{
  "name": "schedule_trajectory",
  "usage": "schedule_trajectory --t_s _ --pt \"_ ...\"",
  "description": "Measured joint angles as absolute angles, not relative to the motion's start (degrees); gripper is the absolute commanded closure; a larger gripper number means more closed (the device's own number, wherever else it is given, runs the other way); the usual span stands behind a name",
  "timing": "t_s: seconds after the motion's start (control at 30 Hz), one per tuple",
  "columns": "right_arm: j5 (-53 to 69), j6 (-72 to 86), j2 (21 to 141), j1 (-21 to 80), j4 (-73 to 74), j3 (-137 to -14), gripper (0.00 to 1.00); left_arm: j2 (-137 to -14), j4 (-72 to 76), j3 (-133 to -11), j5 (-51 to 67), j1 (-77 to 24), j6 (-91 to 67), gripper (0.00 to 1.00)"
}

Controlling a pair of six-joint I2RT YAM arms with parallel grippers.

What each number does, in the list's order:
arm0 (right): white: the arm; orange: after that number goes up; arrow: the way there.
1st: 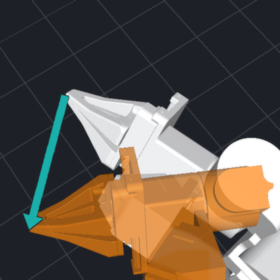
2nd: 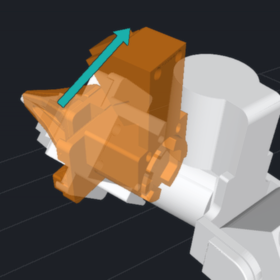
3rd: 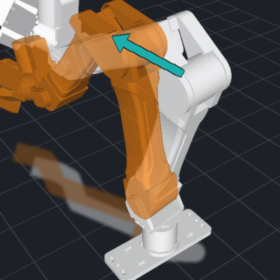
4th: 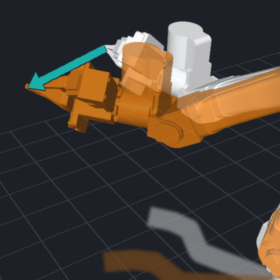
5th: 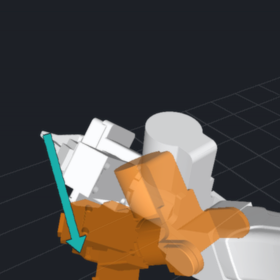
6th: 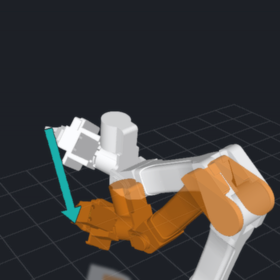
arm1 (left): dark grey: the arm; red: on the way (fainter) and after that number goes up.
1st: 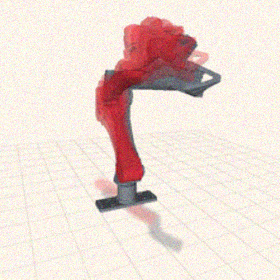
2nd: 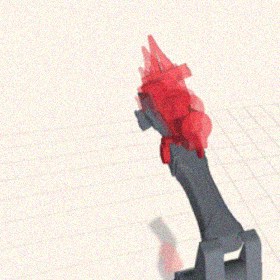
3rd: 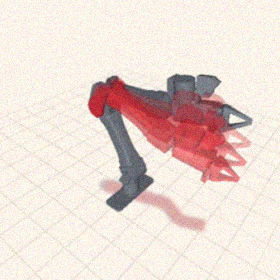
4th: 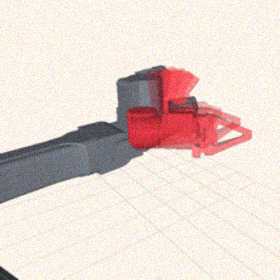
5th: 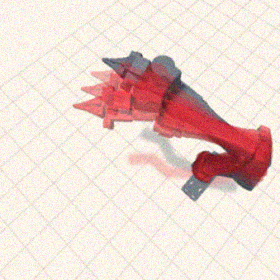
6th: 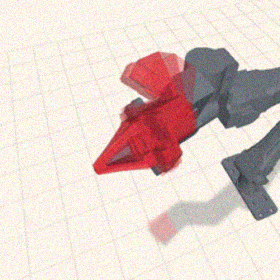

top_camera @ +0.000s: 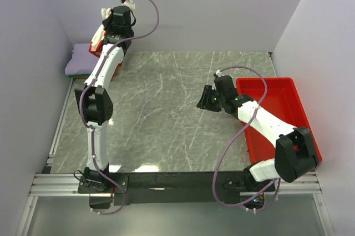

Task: Fold and stack the t-shirts
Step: Neatly place the folded tshirt to the corner

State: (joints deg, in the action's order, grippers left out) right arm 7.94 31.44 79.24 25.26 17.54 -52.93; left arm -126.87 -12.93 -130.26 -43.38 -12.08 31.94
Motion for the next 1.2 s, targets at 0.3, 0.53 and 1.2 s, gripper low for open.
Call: schedule_trajectory --t_s 0.3,0.53,1.2 --pt "7.55 31.44 79.35 25.26 17.54 -52.93 0.5 -125.19 -12.4 -127.13 -43.35 -12.03 32.42 1.0" --pt "7.55 31.44 79.88 25.26 17.06 -52.93 0.5 -124.38 -11.68 -124.75 -42.65 -11.05 32.56 1.0" --pt "6.94 31.44 80.88 25.26 17.1 -52.93 0.51 -121.19 -11.4 -121.82 -39.68 -8.6 32.16 1.0"
